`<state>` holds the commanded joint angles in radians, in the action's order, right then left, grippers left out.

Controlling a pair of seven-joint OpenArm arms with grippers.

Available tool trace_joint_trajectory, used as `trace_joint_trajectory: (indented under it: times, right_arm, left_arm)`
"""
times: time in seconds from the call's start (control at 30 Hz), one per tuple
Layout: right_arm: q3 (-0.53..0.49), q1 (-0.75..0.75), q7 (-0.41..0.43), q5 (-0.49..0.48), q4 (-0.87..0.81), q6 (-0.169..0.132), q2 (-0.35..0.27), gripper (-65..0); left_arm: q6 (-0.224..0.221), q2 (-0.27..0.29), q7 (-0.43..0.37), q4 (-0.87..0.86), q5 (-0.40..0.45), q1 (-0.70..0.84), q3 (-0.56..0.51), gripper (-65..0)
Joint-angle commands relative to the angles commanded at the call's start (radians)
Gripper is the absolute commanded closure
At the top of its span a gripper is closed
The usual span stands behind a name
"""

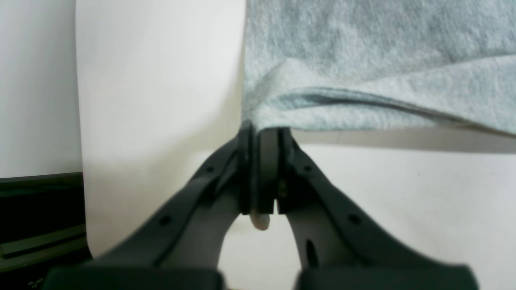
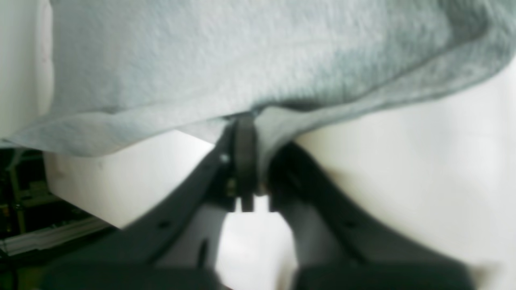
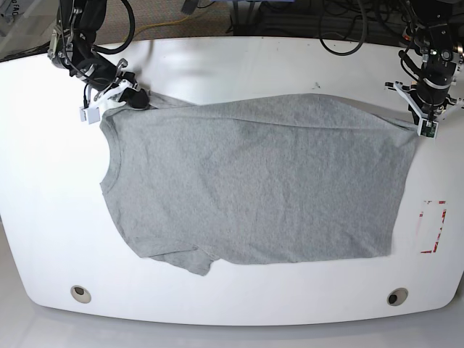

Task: Fold the T-shirt properly
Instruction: 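Lift the T-shirt with both grippers and spread it apart, then lay the T-shirt flat, dragging it with both grippers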

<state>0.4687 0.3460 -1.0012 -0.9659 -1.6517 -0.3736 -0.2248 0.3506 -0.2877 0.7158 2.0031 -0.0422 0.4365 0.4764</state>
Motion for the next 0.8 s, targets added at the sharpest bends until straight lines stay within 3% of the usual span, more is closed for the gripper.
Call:
trace_joint_trajectory:
  times: [0.2, 0.33, 0.47, 0.57, 0.67, 0.8]
  right_arm:
    - [0.006, 0.063, -0.012, -0.087, -0.014, 0.0, -0.011, 0.0]
    - [0.006, 0.13, -0.012, -0.124, -0.098, 0.0, -0.032, 0.0]
    - [0.008, 0.204, -0.014, -0.124, -0.213, 0.0, -0.032, 0.0]
    - [0.008, 0.25, -0.014, -0.124, -0.273, 0.0, -0.032, 0.0]
    - [0.008, 0.284, -0.041, -0.141, -0.325, 0.0, -0.034, 0.0]
    - [0.051, 0.336, -0.064, -0.27, -0.328, -0.005, -0.058, 0.0]
  left_arm:
    - [0.006, 0.002, 0.0, 0.006, -0.003, 0.0, 0.005, 0.0]
    - [0.095, 0.008, 0.0, 0.008, -0.005, -0.002, 0.049, 0.0]
    - [0.218, 0.063, 0.006, 0.008, -0.003, -0.032, 0.144, 0.0]
    - [0.281, 0.074, 0.006, 0.008, -0.003, -0.032, 0.193, 0.0]
    - [0.324, 0.075, 0.006, 0.008, -0.003, -0.032, 0.229, 0.0]
    - [0.348, 0.109, 0.008, 0.009, -0.006, -0.048, 0.301, 0.0]
